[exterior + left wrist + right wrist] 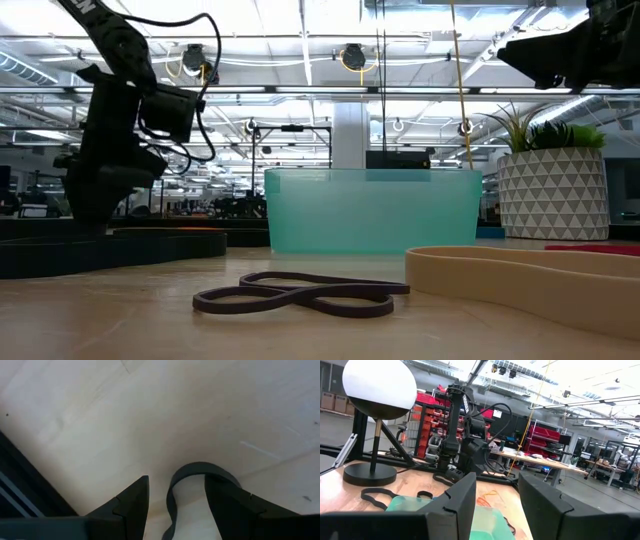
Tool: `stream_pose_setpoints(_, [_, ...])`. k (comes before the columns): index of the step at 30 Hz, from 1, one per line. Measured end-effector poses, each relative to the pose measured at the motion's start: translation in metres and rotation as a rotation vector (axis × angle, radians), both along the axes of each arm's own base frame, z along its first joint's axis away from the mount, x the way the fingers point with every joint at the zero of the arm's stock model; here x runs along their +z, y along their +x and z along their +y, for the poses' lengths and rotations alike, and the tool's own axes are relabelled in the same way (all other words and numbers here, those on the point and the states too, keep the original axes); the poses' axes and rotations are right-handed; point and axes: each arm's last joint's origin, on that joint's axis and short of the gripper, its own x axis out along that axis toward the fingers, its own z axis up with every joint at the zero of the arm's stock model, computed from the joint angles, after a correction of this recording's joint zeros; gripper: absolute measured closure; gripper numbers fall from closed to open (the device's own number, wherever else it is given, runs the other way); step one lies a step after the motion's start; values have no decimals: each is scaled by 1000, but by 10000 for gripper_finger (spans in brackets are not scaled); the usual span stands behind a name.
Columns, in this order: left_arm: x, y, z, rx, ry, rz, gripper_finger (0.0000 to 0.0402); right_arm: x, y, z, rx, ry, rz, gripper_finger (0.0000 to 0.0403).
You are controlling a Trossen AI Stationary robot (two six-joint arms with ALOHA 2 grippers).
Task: Pick and place rubber bands into bin
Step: Put the black rubber band into the green bin
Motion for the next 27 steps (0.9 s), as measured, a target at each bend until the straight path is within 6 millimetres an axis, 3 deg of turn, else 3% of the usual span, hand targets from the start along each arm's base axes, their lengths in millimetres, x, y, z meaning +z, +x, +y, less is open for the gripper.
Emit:
stream_pose_setpoints(6, [0,0,0,-2,9,4,228,0,0,0,0,0,1,261])
stream_pose_setpoints(18, [-1,0,1,-56,31,9,386,0,0,0,0,-1,1,261])
stream_pose_setpoints(27, [-2,4,3,-111,52,-26,383,0,0,0,0,-1,1,261])
